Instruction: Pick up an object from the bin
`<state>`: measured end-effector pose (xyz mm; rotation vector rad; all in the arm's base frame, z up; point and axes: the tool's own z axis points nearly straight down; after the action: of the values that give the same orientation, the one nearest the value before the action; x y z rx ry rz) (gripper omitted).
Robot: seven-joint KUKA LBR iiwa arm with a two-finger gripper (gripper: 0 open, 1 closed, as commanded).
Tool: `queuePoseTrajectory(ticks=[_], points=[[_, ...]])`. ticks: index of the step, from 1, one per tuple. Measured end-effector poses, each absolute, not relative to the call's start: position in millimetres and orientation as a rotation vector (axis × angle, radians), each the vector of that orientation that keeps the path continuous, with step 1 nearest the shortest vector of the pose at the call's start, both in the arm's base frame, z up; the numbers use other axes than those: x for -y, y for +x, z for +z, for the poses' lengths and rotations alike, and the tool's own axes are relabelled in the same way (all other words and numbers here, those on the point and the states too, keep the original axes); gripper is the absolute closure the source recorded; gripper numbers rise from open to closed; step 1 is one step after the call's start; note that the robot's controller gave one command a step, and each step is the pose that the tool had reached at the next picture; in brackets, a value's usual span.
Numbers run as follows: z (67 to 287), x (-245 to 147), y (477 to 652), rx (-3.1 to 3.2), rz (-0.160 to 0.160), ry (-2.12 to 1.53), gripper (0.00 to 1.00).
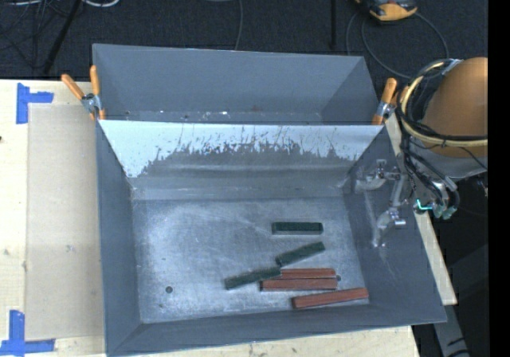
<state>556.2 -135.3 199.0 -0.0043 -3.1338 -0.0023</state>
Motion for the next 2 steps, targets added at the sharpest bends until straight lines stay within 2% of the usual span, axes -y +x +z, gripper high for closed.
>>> queuePoseTrajectory(ticks=[1,2], points=[[203.4,134.8,557.9,3.141,0.0,0.001,0.0],[80.8,74.7,582.1,3.145,0.007,0.103,1.0]])
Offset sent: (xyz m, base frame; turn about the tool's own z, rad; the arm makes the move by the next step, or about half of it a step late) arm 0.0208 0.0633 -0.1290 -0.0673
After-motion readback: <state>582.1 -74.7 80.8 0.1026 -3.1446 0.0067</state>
